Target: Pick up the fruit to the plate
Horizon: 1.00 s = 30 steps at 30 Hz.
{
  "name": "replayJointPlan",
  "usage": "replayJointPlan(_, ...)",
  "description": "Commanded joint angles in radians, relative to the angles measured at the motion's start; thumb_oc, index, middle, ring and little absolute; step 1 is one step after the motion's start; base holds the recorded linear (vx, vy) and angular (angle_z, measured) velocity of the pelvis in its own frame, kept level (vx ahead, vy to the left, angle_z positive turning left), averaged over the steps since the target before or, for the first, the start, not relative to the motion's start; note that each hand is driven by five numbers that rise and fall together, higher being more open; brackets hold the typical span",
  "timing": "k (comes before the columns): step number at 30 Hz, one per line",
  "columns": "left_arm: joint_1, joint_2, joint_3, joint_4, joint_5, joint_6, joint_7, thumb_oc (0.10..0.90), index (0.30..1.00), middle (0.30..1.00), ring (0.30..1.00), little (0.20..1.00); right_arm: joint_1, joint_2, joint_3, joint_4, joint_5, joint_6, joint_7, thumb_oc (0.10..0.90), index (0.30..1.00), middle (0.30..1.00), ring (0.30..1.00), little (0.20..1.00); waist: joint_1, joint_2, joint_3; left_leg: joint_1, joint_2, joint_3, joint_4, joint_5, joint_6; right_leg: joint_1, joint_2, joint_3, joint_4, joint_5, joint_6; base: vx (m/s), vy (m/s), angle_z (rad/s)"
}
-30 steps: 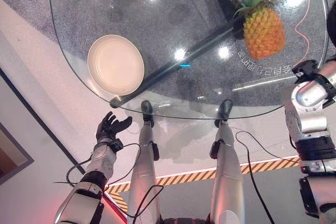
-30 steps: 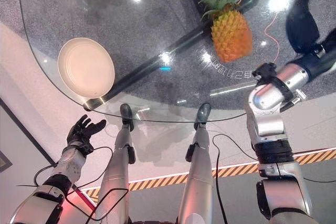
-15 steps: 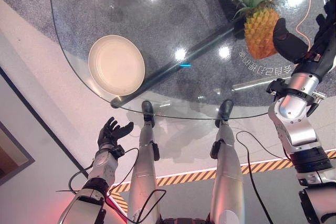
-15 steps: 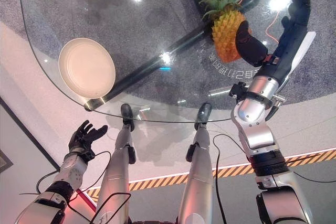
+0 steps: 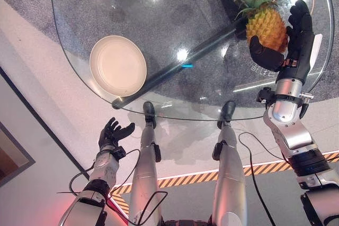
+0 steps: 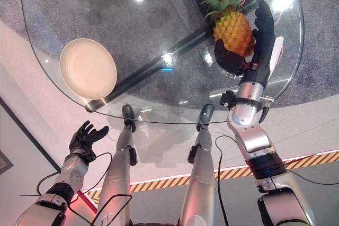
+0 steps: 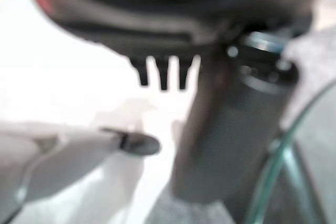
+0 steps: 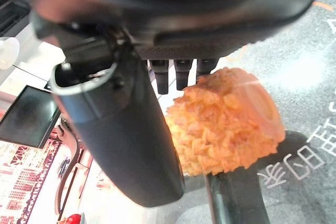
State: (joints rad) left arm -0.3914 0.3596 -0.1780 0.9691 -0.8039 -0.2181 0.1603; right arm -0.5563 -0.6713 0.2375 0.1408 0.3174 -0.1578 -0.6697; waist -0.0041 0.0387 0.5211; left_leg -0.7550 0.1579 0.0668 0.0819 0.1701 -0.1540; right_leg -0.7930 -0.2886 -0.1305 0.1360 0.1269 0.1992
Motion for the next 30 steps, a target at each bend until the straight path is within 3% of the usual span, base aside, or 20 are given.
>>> replayJointPlan(1, 0.029, 0.044, 0.009, 0.068, 0.008, -0.015, 0.006, 0.800, 0.900, 0.900, 0.900, 0.900, -0.020, -0.048, 0.003, -0.047, 0.001, 0.000, 0.015, 0.800, 0.900, 0.900, 0.900, 0.900, 0.003, -0.006, -0.001, -0.006, -0.042, -0.027, 0.021, -0.015, 0.031, -0.021, 0.031, -0.044, 0.054, 0.030, -0.007, 0.00, 0.000, 0.00)
replayJointPlan(5, 0.022, 0.044, 0.003, 0.067, 0.010, -0.012, 0.012, 0.800, 0.900, 0.900, 0.900, 0.900, -0.034, -0.052, 0.010, -0.030, -0.028, 0.026, -0.020, 0.800, 0.900, 0.900, 0.900, 0.900, 0.004, -0.008, -0.001, -0.011, -0.043, -0.028, 0.025, -0.015, 0.030, -0.025, 0.032, -0.044, 0.055, 0.032, -0.007, 0.00, 0.000, 0.00)
replayJointPlan(11, 0.023, 0.041, -0.003, 0.053, 0.013, -0.006, 0.025, 0.800, 0.900, 0.900, 0.900, 0.900, -0.068, -0.079, 0.022, -0.021, -0.138, 0.137, -0.109, 0.800, 0.900, 0.900, 0.900, 0.900, 0.009, -0.003, -0.001, -0.009, -0.046, -0.030, 0.021, -0.016, 0.032, -0.025, 0.032, -0.043, 0.055, 0.032, -0.004, 0.00, 0.000, 0.00)
replayJointPlan(30, 0.018, 0.056, -0.009, 0.036, 0.015, 0.018, 0.023, 0.800, 0.900, 0.900, 0.900, 0.900, -0.099, -0.090, 0.077, 0.042, -0.077, 0.284, -0.063, 0.800, 0.900, 0.900, 0.900, 0.900, 0.018, -0.002, -0.001, -0.014, -0.046, -0.035, 0.022, -0.015, 0.034, -0.032, 0.028, -0.050, 0.059, 0.034, -0.003, 0.00, 0.000, 0.00)
